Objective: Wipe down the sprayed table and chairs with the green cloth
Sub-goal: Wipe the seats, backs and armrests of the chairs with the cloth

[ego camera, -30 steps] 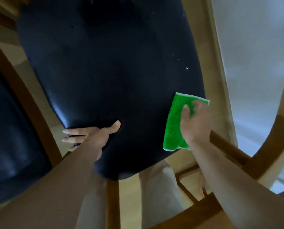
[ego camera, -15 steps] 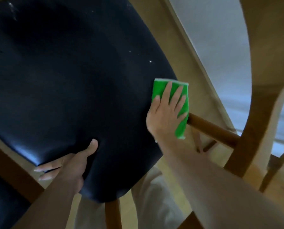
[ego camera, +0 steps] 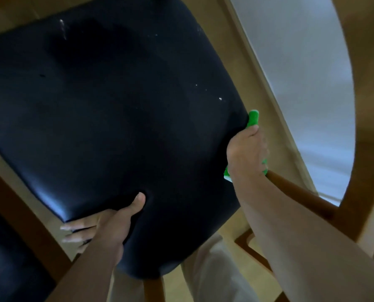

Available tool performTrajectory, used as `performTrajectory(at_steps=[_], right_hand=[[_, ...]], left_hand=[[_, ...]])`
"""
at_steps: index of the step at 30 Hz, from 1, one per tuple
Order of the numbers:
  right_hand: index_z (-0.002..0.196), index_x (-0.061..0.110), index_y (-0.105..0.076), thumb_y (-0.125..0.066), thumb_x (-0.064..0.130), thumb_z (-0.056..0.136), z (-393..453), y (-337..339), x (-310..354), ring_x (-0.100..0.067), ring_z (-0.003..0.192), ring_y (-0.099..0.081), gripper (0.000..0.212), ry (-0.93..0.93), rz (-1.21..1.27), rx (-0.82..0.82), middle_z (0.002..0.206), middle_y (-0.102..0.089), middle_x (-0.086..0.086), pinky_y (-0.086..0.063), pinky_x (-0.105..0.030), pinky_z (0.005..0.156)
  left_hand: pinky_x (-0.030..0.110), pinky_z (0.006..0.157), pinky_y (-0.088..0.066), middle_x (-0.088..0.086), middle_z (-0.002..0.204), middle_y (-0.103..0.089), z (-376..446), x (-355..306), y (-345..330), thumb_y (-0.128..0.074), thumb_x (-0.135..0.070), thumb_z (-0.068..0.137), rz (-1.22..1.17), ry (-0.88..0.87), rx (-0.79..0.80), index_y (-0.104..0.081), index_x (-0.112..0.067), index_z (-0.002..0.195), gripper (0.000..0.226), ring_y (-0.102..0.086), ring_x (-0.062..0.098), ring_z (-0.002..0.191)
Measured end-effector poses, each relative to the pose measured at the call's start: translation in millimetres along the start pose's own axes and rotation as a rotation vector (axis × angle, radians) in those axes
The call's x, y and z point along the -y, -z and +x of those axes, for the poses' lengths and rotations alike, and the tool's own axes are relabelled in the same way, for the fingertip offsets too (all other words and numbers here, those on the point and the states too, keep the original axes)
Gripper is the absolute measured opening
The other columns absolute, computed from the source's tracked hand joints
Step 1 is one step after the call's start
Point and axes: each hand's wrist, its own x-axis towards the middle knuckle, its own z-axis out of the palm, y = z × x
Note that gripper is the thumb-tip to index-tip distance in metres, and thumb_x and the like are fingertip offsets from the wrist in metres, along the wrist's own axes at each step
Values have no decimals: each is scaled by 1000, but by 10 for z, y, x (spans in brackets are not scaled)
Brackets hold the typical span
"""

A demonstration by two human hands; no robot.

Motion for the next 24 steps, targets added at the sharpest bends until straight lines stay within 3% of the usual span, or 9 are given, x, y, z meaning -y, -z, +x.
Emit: performTrajectory(at_steps=[5,9,11,13,14,17,20,22,24], right_hand=[[154,30,-11,-18,43,102,-323,-345,778,-32,148,1,55,287,-7,55,163,-4,-2,5,-61,114],[154,29,-4,-14,46,99,-980,-664,1092,-35,148,8,59,905,-179,127,163,6,-5,10,-58,112],[154,31,-7,-11,47,98,-1021,-614,943,-32,148,6,58,1180,-285,214,163,3,-2,7,-57,114],[153,35,-12,-13,46,98,-769,-458,746,-29,149,2,56,1433,-365,296,163,-2,2,3,-54,115],[153,36,-13,-14,45,99,-575,-373,674,-28,149,-1,55,1489,-388,309,163,-4,4,2,-53,115],[154,32,-15,-19,42,100,55,-166,559,-34,147,-13,55,1225,-404,145,162,-10,-4,-11,-55,116],[154,26,-19,-23,38,102,358,-91,622,-37,142,-25,54,757,-208,125,159,-19,-16,-24,-52,113],[154,30,-18,-21,39,102,287,-160,725,-33,142,-27,52,584,-129,126,159,-21,-10,-23,-53,112],[154,33,-14,-21,40,102,73,-232,802,-31,145,-20,53,544,-141,82,161,-16,-5,-17,-55,113]], left_hand=[[41,94,-36,26,149,-28,-123,-58,-40,-81,-71,22,-12,-11,-77,-33,4,141,149,-50,35,105],[47,106,-30,20,156,12,-188,-101,-104,-78,-80,10,31,71,-256,-9,-7,150,172,-18,39,137],[44,97,-34,21,152,-6,-237,-144,-144,-79,-74,16,25,70,-296,-10,-3,147,164,-40,37,107],[39,82,-33,18,112,-43,-228,-136,-156,-77,-65,28,2,22,-302,-22,6,139,143,-26,15,63],[37,79,-31,8,87,-37,-183,-105,-142,-77,-62,31,-11,0,-311,-25,8,136,137,-18,10,60],[36,77,-30,8,86,-37,-120,-60,-113,-81,-57,41,18,24,-302,-24,8,138,130,-24,9,62],[42,93,-31,25,148,-18,-175,-93,-112,-84,-58,53,93,87,-310,-10,0,146,132,-44,33,100],[53,110,-18,22,152,23,-157,-102,-118,-80,-69,42,168,140,-313,8,-9,148,151,-9,45,137],[55,114,-9,19,149,35,-160,-120,-138,-75,-71,31,163,138,-329,19,-14,146,159,11,42,141]])
